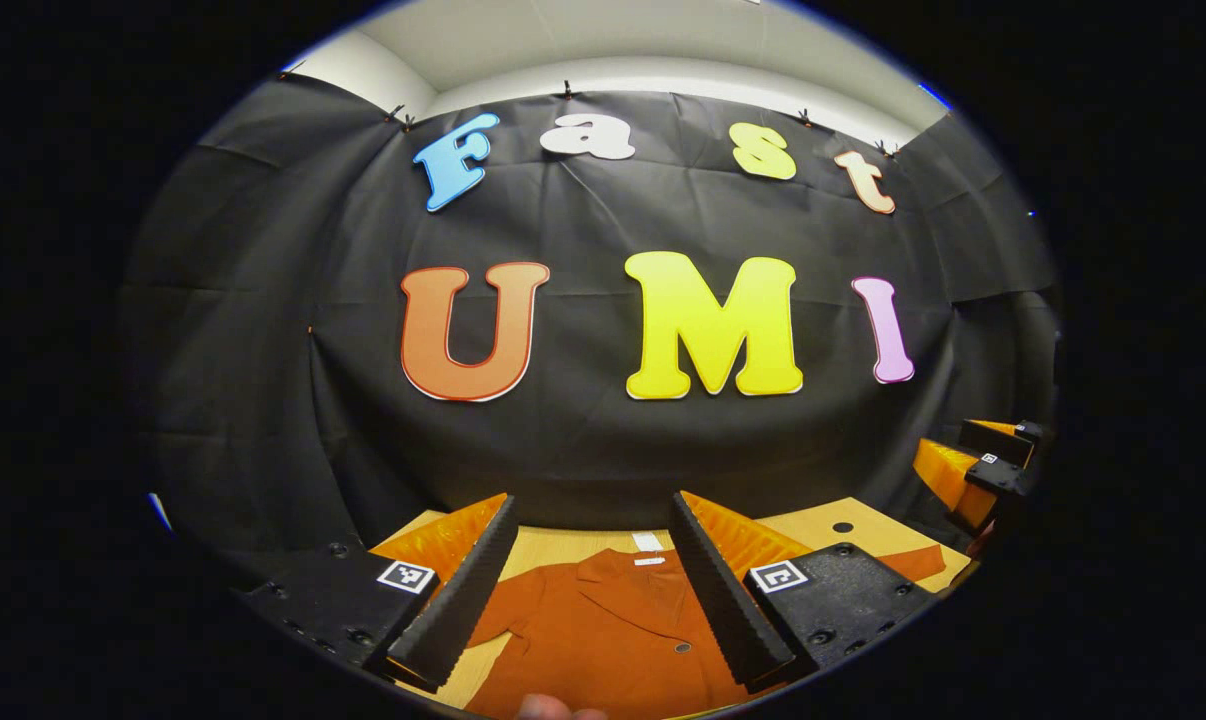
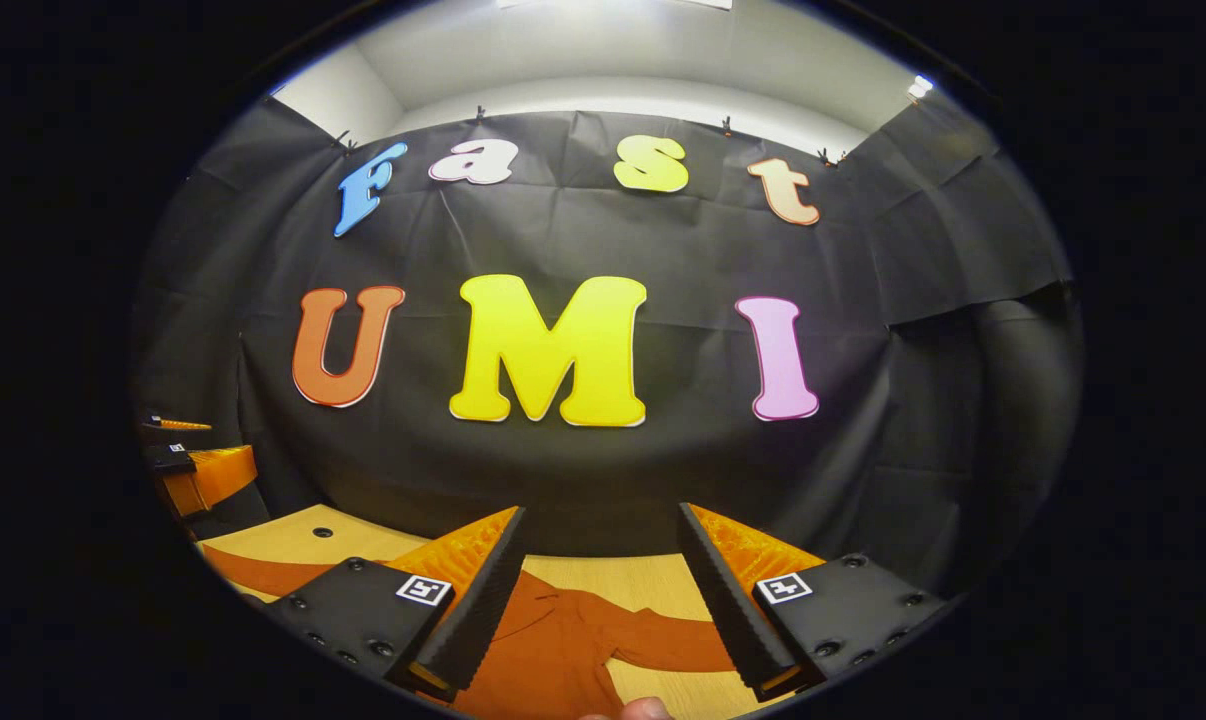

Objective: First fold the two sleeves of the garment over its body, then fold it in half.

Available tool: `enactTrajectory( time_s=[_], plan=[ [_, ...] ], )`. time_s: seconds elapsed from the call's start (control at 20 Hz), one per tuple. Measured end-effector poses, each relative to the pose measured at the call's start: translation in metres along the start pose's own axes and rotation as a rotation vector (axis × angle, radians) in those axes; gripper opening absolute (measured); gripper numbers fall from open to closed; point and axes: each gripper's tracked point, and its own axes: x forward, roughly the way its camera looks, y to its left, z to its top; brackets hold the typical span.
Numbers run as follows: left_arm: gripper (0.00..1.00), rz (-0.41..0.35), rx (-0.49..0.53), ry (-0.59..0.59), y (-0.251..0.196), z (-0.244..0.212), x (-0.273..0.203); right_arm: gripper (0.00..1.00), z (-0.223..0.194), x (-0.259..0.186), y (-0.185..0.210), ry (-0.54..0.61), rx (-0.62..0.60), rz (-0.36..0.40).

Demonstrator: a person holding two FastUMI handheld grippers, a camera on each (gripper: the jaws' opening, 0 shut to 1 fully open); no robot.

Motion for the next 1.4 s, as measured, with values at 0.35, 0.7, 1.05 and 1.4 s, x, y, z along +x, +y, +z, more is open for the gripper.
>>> enactTrajectory(
  time_s=[0.35,0.7,1.05,1.4],
  plan=[
    [0.98,-0.065,-0.001,0.102,-0.031,-0.032,-0.003,0.94,-0.049,0.007,-0.1,0.113,-0.018,-0.102],
    [0.98,-0.086,0.002,0.198,-0.061,-0.056,0.003,0.95,-0.157,0.019,-0.239,0.316,0.067,-0.331],
    [0.98,-0.09,0.084,0.236,-0.08,-0.061,0.007,0.96,-0.286,0.019,-0.295,0.576,0.183,-0.44],
    [0.99,-0.054,0.088,0.306,-0.09,-0.08,-0.005,0.96,-0.297,0.028,-0.294,0.723,0.177,-0.45]
  ],
)
